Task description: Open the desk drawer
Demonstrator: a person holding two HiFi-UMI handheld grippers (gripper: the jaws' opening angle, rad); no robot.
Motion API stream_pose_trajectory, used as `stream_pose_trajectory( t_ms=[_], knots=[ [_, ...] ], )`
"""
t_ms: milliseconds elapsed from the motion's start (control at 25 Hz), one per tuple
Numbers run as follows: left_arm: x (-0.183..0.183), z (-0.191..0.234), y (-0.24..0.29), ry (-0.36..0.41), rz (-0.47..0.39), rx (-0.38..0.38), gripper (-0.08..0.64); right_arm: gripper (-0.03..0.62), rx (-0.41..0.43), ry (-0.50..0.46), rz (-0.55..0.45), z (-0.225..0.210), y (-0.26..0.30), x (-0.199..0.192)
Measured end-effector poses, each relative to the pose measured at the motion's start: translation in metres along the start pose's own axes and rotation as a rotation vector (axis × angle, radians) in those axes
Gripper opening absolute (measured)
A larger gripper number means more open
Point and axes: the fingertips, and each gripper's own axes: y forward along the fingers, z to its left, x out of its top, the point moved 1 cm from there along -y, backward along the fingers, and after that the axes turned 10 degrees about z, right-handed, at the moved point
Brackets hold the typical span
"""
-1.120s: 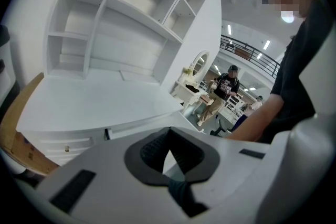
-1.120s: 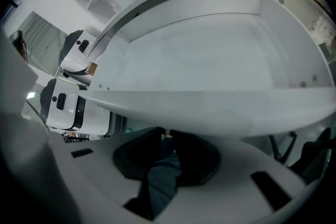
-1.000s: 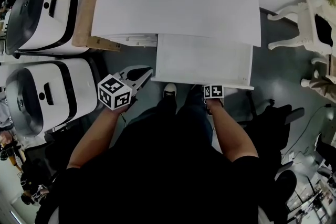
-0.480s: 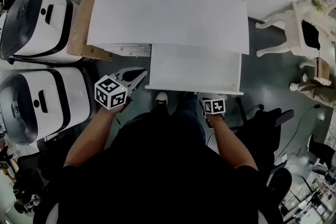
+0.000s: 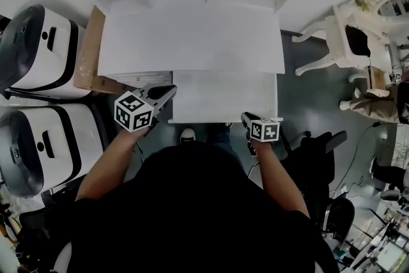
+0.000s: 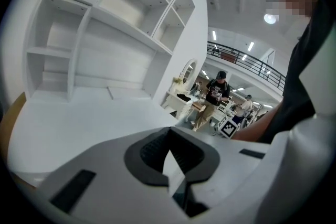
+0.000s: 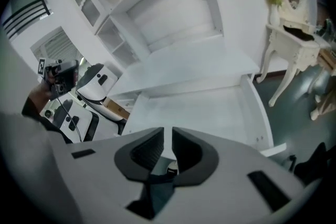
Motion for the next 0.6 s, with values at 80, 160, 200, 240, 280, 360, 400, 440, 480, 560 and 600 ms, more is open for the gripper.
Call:
stream_pose_trajectory(
  t_ms=[80, 160, 200, 240, 280, 360, 400, 440, 480, 560, 600],
  knots=[
    [0.007, 0.0, 0.002, 0.009, -0.006, -0.011, 0.009, 0.048, -0.011, -0.04, -0.05, 0.006, -0.018, 0.018],
    [0.013, 0.0, 0.004, 0.014, -0.011, -0.022, 0.009, 0.046, -0.026, -0.073, -0.1, 0.012, -0.037, 0.034],
    [0.015, 0.0, 0.005, 0.018, -0.011, -0.027, 0.009, 0.044, -0.032, -0.079, -0.131, 0.015, -0.047, 0.043],
    [0.018, 0.001, 0.006, 0.023, -0.01, -0.029, 0.008, 0.041, -0.04, -0.08, -0.167, 0.016, -0.057, 0.053],
    [0.021, 0.002, 0.007, 0.028, -0.009, -0.03, 0.008, 0.037, -0.048, -0.078, -0.202, 0.017, -0.067, 0.062],
    [0.025, 0.004, 0.008, 0.033, -0.01, -0.031, 0.009, 0.035, -0.055, -0.073, -0.262, 0.02, -0.087, 0.077],
    [0.027, 0.005, 0.009, 0.032, -0.012, -0.032, 0.009, 0.035, -0.056, -0.072, -0.285, 0.021, -0.095, 0.082],
    [0.029, 0.006, 0.009, 0.029, -0.014, -0.033, 0.008, 0.035, -0.057, -0.073, -0.304, 0.022, -0.103, 0.087],
    [0.031, 0.006, 0.01, 0.027, -0.017, -0.034, 0.009, 0.035, -0.06, -0.078, -0.319, 0.023, -0.109, 0.092],
    [0.033, 0.005, 0.011, 0.027, -0.019, -0.036, 0.009, 0.035, -0.071, -0.095, -0.346, 0.025, -0.122, 0.1],
    [0.034, 0.004, 0.012, 0.03, -0.018, -0.038, 0.008, 0.035, -0.077, -0.102, -0.36, 0.026, -0.129, 0.103]
  ],
)
